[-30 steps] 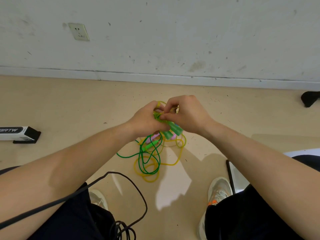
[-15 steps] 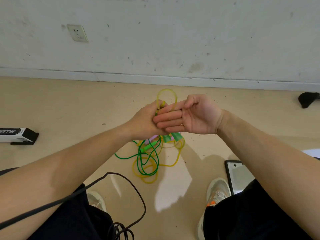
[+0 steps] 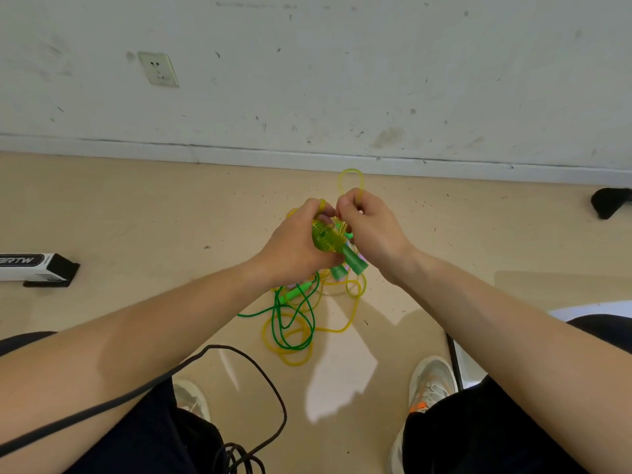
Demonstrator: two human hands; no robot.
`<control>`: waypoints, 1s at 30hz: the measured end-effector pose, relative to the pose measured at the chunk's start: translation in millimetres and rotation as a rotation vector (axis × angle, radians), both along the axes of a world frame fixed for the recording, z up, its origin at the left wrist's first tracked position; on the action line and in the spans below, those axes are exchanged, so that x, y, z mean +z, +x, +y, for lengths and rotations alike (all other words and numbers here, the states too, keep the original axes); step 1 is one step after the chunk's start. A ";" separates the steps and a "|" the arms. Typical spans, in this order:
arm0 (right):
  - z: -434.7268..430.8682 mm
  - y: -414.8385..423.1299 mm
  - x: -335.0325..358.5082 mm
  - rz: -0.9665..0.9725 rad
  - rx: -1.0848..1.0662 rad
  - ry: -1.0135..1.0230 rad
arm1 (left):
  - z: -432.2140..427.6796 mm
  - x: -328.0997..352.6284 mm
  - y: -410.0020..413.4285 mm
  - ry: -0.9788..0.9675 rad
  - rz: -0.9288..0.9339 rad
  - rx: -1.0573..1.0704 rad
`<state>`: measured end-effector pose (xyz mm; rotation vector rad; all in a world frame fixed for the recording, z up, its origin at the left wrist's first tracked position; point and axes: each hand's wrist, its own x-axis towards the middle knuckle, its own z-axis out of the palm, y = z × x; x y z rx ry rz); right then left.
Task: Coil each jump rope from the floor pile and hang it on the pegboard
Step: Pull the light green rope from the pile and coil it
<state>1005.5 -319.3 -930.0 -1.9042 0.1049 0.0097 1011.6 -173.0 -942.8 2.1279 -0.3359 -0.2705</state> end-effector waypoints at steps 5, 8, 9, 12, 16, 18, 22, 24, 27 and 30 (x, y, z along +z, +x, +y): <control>3.7 0.0 -2.7 0.066 -0.142 0.252 | -5.5 1.6 0.1 -0.049 0.039 0.028; 8.9 -3.9 2.4 0.119 -0.164 0.346 | -7.2 11.8 -0.6 -0.261 0.252 0.047; 10.5 -4.8 3.9 0.127 -0.159 0.377 | -8.1 15.2 0.1 -0.365 0.337 0.068; 11.9 -4.2 5.7 0.091 -0.151 0.331 | -7.7 26.2 1.2 -0.556 0.520 0.152; 8.1 0.6 1.2 0.050 -0.129 0.015 | -3.1 29.6 1.2 -0.741 0.693 0.120; 7.7 0.7 1.0 0.023 -0.107 -0.081 | 0.4 28.9 1.9 -0.783 0.726 0.111; 5.1 3.4 2.7 0.030 -0.052 -0.188 | 4.4 23.1 4.0 -0.757 0.732 0.100; 1.8 6.3 5.0 0.077 -0.025 -0.191 | 4.1 22.0 3.8 -0.722 0.727 0.067; -2.8 9.1 8.3 0.125 0.003 -0.185 | 3.9 25.4 3.0 -0.688 0.714 0.028; -6.6 10.4 7.4 0.134 0.055 -0.212 | 7.3 27.7 6.7 -0.663 0.719 0.005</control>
